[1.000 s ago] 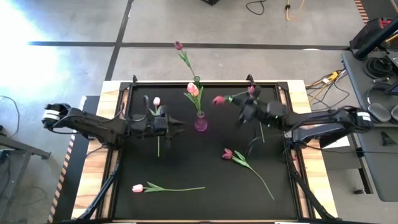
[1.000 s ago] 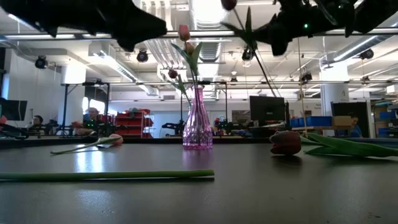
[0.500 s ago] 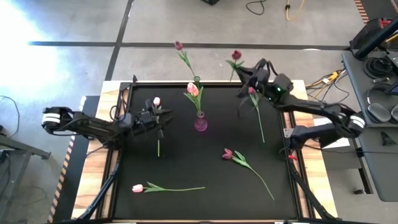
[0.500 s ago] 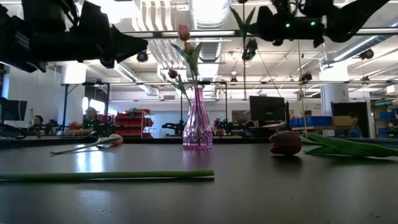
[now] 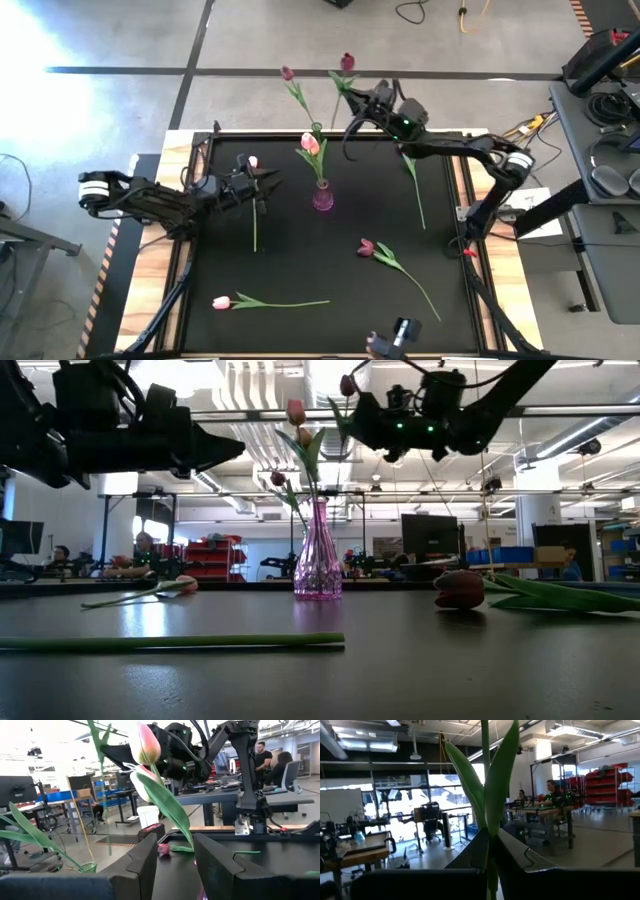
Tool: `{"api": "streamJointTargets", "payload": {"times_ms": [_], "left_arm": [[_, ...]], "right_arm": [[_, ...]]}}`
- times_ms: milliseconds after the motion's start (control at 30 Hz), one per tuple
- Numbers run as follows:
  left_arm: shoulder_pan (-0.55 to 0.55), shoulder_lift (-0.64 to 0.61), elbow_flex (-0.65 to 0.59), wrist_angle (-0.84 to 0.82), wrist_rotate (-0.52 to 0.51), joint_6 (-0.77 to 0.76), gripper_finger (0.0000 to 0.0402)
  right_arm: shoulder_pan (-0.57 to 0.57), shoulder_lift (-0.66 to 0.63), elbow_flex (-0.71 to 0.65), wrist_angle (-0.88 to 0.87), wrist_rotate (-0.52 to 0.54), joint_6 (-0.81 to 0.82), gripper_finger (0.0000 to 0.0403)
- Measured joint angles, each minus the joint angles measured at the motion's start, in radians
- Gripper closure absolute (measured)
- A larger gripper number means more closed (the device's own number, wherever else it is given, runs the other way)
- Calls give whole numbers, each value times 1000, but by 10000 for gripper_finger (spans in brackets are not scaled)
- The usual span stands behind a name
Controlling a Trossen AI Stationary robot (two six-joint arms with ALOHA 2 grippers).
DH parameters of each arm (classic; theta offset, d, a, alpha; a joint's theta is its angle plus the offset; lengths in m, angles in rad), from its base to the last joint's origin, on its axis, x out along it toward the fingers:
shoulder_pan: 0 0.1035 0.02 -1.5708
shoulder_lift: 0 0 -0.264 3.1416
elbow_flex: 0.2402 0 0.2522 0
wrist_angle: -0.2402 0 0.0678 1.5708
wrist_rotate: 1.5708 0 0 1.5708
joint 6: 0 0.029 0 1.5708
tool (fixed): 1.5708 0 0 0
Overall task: Sort flowers into vase by color
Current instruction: Put the red flower into the green vase
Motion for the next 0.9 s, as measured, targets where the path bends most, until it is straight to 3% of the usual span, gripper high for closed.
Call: {"api": "streamJointTargets", "payload": {"times_ms": [333, 900], "left_arm": [[0, 141, 0, 119, 0, 0, 287], [0, 288, 0, 267, 1, 0, 286]], "right_arm": [[43, 91, 144, -4, 0, 2, 385], [41, 160, 148, 42, -18, -42, 385]]}}
